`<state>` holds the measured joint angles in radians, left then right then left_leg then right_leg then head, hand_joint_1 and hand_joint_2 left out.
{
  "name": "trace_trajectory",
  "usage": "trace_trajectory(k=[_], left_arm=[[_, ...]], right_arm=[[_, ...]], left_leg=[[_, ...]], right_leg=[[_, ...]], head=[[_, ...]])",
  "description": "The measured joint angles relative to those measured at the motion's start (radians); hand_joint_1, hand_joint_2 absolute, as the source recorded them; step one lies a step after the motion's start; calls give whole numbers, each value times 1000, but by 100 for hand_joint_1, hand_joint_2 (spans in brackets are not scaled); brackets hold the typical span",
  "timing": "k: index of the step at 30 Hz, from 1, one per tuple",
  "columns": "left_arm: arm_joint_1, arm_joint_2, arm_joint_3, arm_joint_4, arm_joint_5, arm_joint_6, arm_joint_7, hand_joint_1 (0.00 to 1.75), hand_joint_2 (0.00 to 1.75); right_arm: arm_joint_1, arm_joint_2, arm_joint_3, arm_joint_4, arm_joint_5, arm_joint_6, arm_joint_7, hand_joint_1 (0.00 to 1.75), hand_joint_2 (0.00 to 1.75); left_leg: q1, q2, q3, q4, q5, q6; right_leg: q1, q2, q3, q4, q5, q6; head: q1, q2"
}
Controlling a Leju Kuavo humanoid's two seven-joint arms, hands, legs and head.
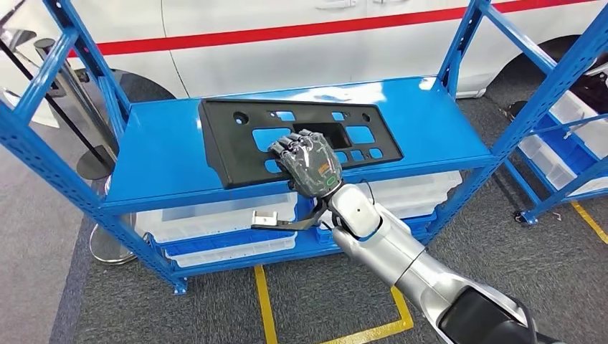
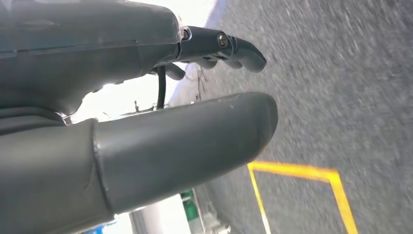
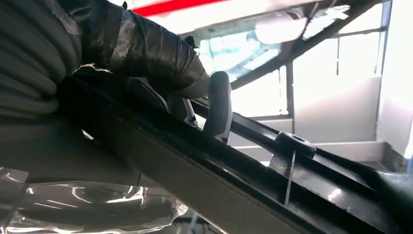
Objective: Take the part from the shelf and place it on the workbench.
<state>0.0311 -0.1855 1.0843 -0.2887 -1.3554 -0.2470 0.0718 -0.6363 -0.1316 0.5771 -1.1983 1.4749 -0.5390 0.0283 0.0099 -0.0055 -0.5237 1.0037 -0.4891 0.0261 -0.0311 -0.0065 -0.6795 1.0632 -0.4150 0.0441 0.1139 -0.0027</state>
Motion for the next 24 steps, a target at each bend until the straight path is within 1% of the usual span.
trace_trajectory(k=[1,2,3,4,5,6,7,8,9,10,11,12,13,14,15,16,17,18,19,20,21,22,23,24], left_arm=[[0,-11,0,-1,-6,7,3,0,0],[0,-19,0,-1,-11,10,4,0,0],[0,-26,0,-1,-15,11,5,0,0],[1,-30,0,-1,-19,11,5,0,0],[2,-34,1,-1,-21,9,4,0,0],[3,-36,1,-1,-24,7,3,0,0],[4,-38,1,-1,-25,3,-5,0,0],[3,-39,1,-1,-22,-9,-22,0,0],[-1,-33,2,-1,-15,-30,-49,0,0],[-8,-20,3,-1,-6,-61,-78,0,0],[-19,2,3,0,4,-102,-104,0,0],[-35,30,4,3,12,-144,-120,0,0],[-53,58,4,6,19,-179,-126,0,0],[-72,85,4,11,24,-205,-129,0,0],[-87,107,4,16,27,-218,-129,0,0],[-98,126,4,21,29,-223,-128,0,0],[-106,142,4,27,31,-224,-128,0,0],[-112,154,4,32,32,-224,-128,0,0],[-116,163,4,36,33,-223,-128,0,0],[-119,171,4,40,35,-222,-128,0,0],[-121,177,4,44,36,-220,-129,0,0],[-121,182,4,48,37,-217,-131,0,0],[-122,186,4,53,39,-214,-133,0,0],[-122,189,4,59,42,-210,-137,0,0]], right_arm=[[-1,-2,4,-2,1,0,3,175,175],[-1,-5,8,-6,2,0,4,175,175],[-1,-10,12,-9,2,0,4,175,175],[0,-15,16,-13,2,0,4,175,175],[2,-21,19,-17,2,0,4,175,175],[3,-27,22,-22,2,0,4,175,175],[3,-33,25,-28,0,0,2,175,175],[2,-38,28,-35,-6,3,-5,175,175],[-2,-42,31,-42,-15,7,-16,175,175],[-8,-45,36,-47,-28,13,-31,175,175],[-17,-45,43,-51,-42,20,-44,175,175],[-29,-46,53,-52,-52,27,-52,175,175],[-40,-46,63,-51,-61,31,-54,175,175],[-50,-45,74,-50,-68,33,-54,175,175],[-58,-45,83,-48,-74,33,-52,175,175],[-63,-45,90,-45,-81,31,-51,175,175],[-68,-46,95,-41,-86,29,-51,175,175],[-72,-48,99,-36,-91,27,-51,175,175],[-75,-49,101,-31,-93,26,-51,175,175],[-77,-51,103,-26,-94,26,-51,175,175],[-78,-52,106,-21,-95,26,-51,175,175],[-79,-53,109,-18,-95,26,-51,175,175],[-81,-54,113,-15,-95,28,-51,175,175],[-85,-53,118,-14,-95,30,-50,175,175]], left_leg=[[0,1,-10,-4,13,9],[-2,3,-22,-3,24,15],[-6,3,-37,-1,34,20],[-9,3,-52,3,43,21],[-12,3,-68,7,52,23],[-15,3,-84,12,60,23],[-18,2,-99,17,68,23],[-20,2,-112,21,75,22],[-22,2,-123,25,83,20],[-23,2,-129,25,91,16],[-22,2,-133,23,101,10],[-21,2,-137,20,112,4],[-20,0,-140,16,122,-2],[-19,-1,-145,17,121,-8],[-18,-2,-153,30,101,-14],[-17,-3,-163,61,63,-21],[-13,-2,-176,110,10,-27],[-10,-2,-189,173,-41,-34],[-6,-1,-198,235,-74,-40],[-2,-1,-199,279,-83,-45],[2,-1,-186,295,-68,-50],[5,-1,-156,277,-40,-55],[10,-1,-111,226,-14,-60],[13,-1,-56,154,-8,-65]], right_leg=[[1,2,-13,40,-43,1],[2,3,-30,97,-95,0],[5,3,-45,163,-140,0],[7,4,-53,216,-164,-1],[10,4,-48,243,-167,-3],[12,4,-26,237,-151,-8],[16,5,15,194,-126,-14],[21,5,65,129,-111,-24],[26,4,112,58,-107,-33],[31,4,145,6,-108,-40],[35,3,159,-26,-112,-47],[38,2,160,-38,-108,-51],[38,0,153,-42,-95,-57],[36,-4,147,-50,-82,-63],[32,-7,138,-55,-69,-70],[28,-11,128,-61,-55,-75],[26,-12,116,-62,-42,-79],[25,-12,100,-61,-29,-80],[23,-12,84,-61,-16,-79],[21,-12,65,-59,-3,-77],[18,-11,47,-57,10,-73],[15,-11,29,-54,22,-69],[12,-11,13,-49,32,-63],[10,-11,-2,-43,40,-56]], head=[[0,0],[0,0],[0,0],[0,0],[0,0],[0,0],[0,0],[0,0],[0,0],[0,0],[0,0],[0,0],[0,0],[0,0],[0,0],[0,0],[0,0],[0,0],[0,0],[0,0],[0,0],[0,0],[0,0],[0,0]])
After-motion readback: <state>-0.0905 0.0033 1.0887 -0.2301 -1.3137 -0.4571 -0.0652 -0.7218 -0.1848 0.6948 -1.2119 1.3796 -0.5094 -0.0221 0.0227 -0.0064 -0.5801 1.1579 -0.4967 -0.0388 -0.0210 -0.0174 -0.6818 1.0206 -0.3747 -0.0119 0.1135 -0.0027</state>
